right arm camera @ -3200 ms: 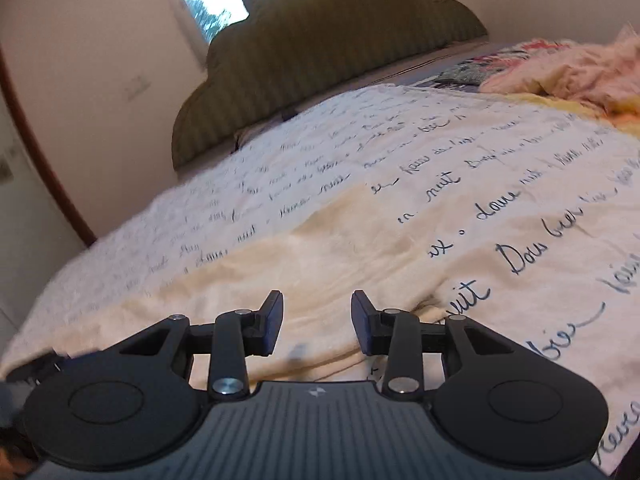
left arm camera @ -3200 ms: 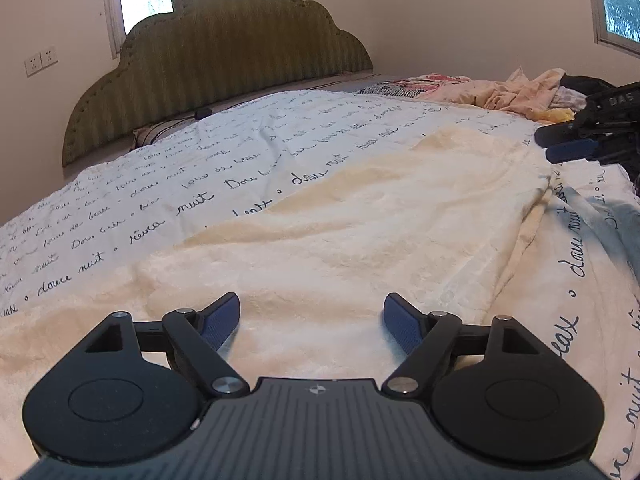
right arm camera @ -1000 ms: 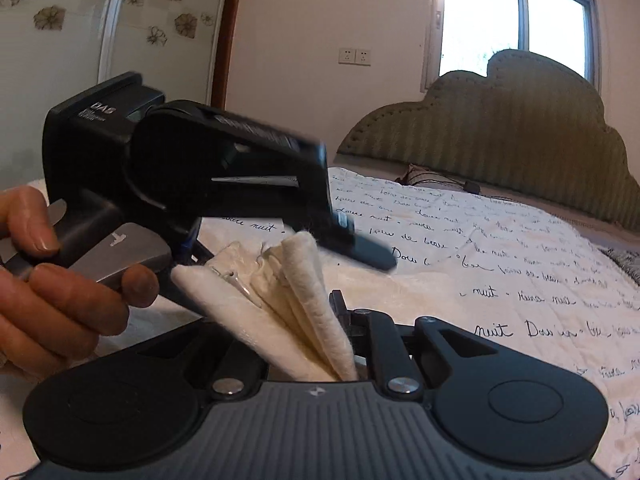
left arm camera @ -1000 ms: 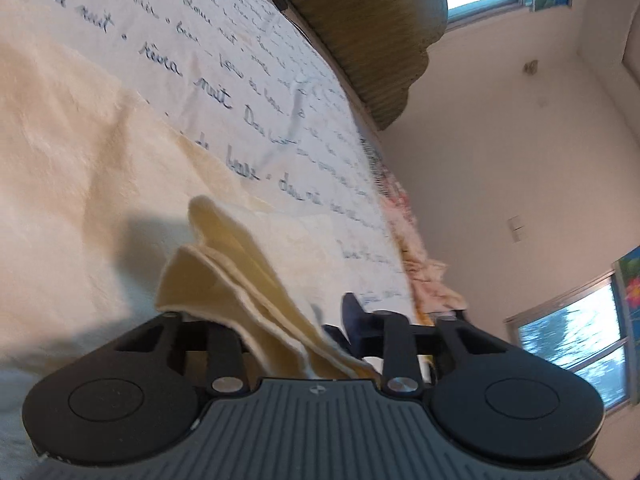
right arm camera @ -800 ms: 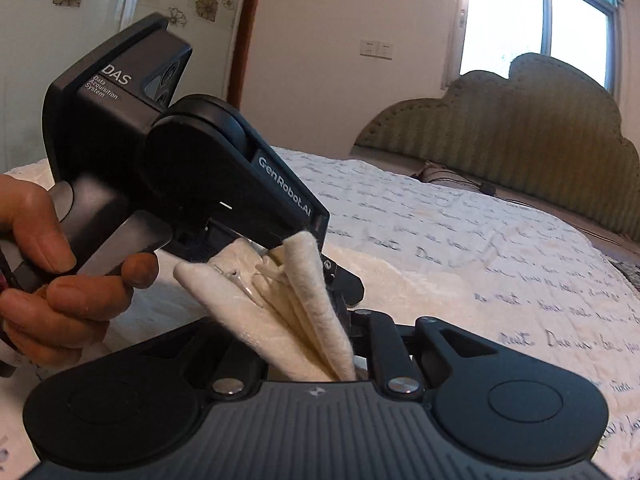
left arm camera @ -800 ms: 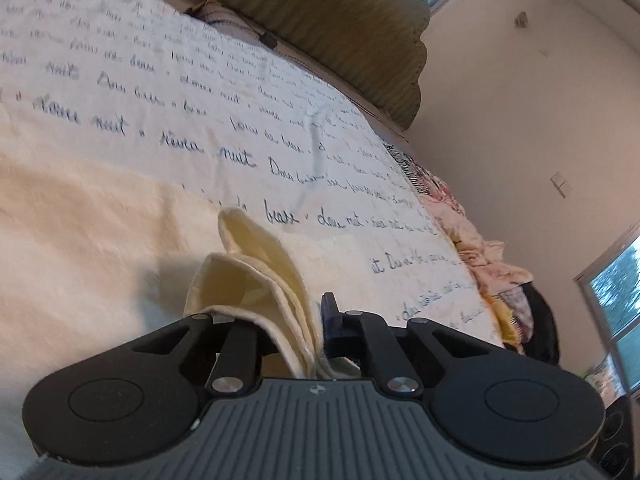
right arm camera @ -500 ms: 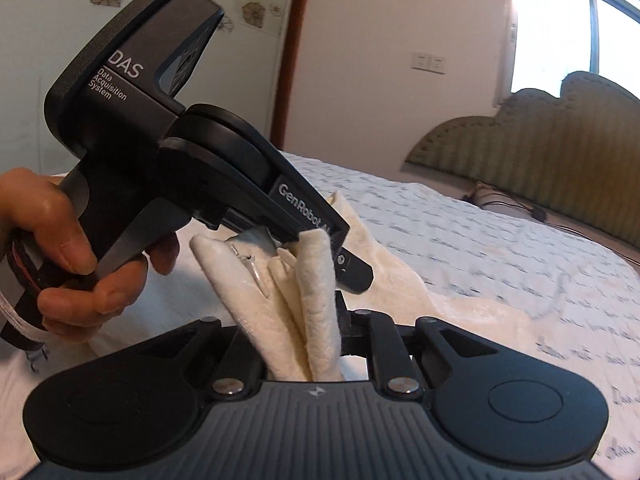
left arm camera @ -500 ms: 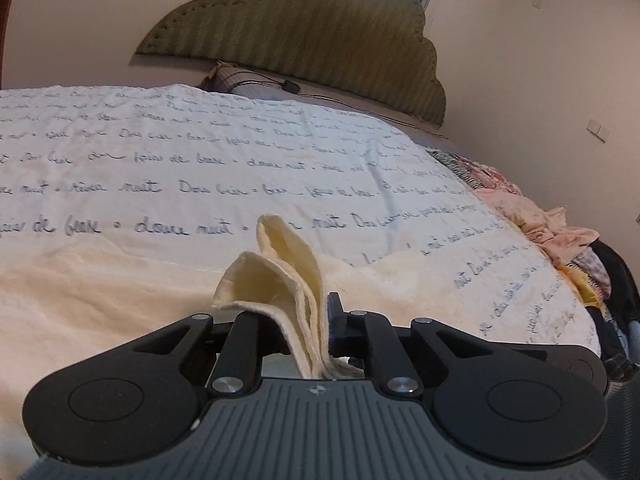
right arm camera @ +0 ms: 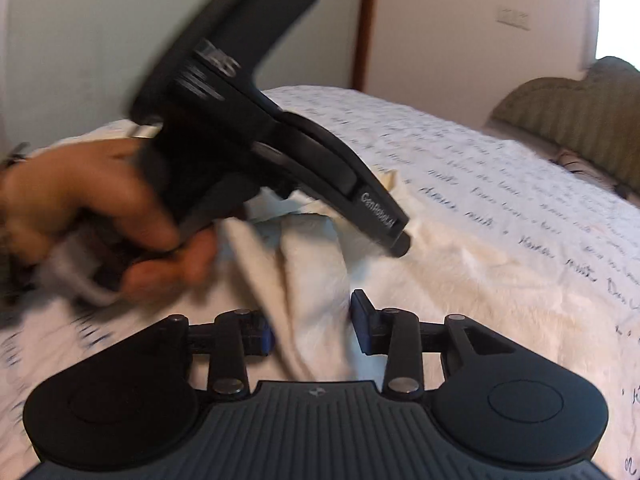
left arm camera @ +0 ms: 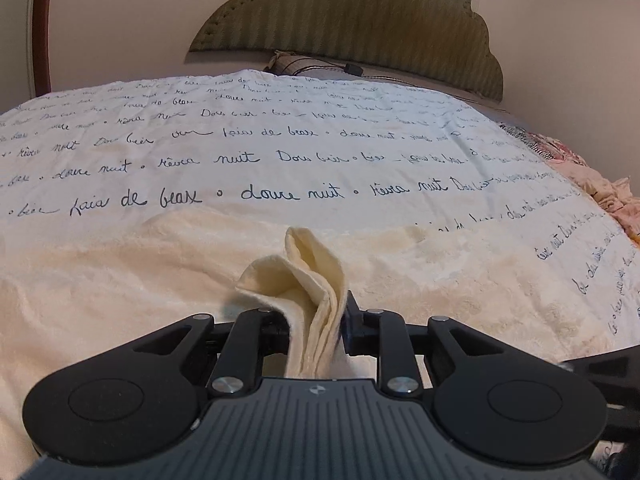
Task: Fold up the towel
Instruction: 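Lay the corner down and open both tools, smoothing the fold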
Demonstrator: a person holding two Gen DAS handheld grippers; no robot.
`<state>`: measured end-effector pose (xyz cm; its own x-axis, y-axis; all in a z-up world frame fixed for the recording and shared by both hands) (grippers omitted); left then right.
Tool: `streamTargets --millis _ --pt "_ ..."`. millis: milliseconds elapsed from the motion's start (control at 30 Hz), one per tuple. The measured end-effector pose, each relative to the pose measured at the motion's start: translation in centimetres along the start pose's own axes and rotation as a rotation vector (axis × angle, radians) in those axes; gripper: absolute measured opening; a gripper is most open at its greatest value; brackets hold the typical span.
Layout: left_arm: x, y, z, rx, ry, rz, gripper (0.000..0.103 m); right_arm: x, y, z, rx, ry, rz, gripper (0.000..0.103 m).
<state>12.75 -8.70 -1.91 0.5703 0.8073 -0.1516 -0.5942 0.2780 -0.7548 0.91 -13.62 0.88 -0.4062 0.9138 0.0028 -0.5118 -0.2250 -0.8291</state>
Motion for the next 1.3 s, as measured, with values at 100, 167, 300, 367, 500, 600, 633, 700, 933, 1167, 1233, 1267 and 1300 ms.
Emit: streamTargets --millis 100,167,300,367,500,600,633,700,933,1167,1233,1267,1300 --pt "0.2 -0.2 0.1 -0.014 -0.054 -0.02 0.042 -3.8 -0.8 4.0 -0.085 0.001 -0.096 0.037" --pt "0.3 -0.3 0.2 -0.029 -0.077 -0.026 0.043 -7.5 -1.2 5.2 -0.123 0.107 -0.151 0.037" --pt "0.1 -0.3 0.6 -0.051 -0.094 -0.045 0.038 -13.8 1.4 2.7 0.019 0.248 -0.23 0.037" --pt "0.1 -0.4 0.7 -0.06 -0.088 -0.056 0.036 -13.7 4.1 1.6 0.11 0.295 -0.206 0.037" --pt "-0.1 -0.5 0.9 -0.086 -0.105 -0.077 0.033 -12.5 4.4 3.9 0.035 0.315 -0.226 0.038" --pt "-0.4 -0.6 0.5 -0.059 -0.136 -0.113 0.037 -9.3 4.5 5.3 0.016 0.275 -0.199 0.039" --pt "-0.4 -0.7 0.7 -0.057 -0.157 -0.113 0.046 -8.9 4.7 5.0 0.04 0.271 -0.174 0.041" --pt "-0.3 -0.9 1.8 -0.078 -0.215 -0.118 0.064 -7.9 5.7 4.9 0.09 0.292 -0.113 0.042" --pt "-2.5 -1.7 5.4 -0.134 -0.164 -0.163 0.071 -8.1 5.6 7.1 0.007 0.303 -0.175 0.044" --pt "-4.2 0.8 1.6 -0.011 -0.149 -0.19 0.069 -7.8 6.5 6.3 0.066 0.256 -0.18 0.044" --pt "-3.8 0.6 1.3 -0.021 -0.156 -0.193 0.07 -8.3 5.1 6.5 0.028 0.262 -0.171 0.044" --pt "-3.6 0.3 1.3 -0.027 -0.161 -0.188 0.07 -8.7 4.5 6.3 0.017 0.271 -0.164 0.045" --pt "-3.1 0.0 1.0 -0.021 -0.178 -0.181 0.07 -9.3 3.9 5.8 0.013 0.277 -0.162 0.045"
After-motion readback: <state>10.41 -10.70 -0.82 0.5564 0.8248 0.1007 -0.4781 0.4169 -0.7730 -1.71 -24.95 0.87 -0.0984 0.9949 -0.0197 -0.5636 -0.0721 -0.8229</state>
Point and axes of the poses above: each gripper's, at about its wrist camera, not at the fingertips, and z roughly against the way its jaws point, x to its left, y to its underside, the point moved 6 cm from there along -z, roughly the way its jaws point, and after that the axes turned 2 degrees about y, right-handed, at the moved point
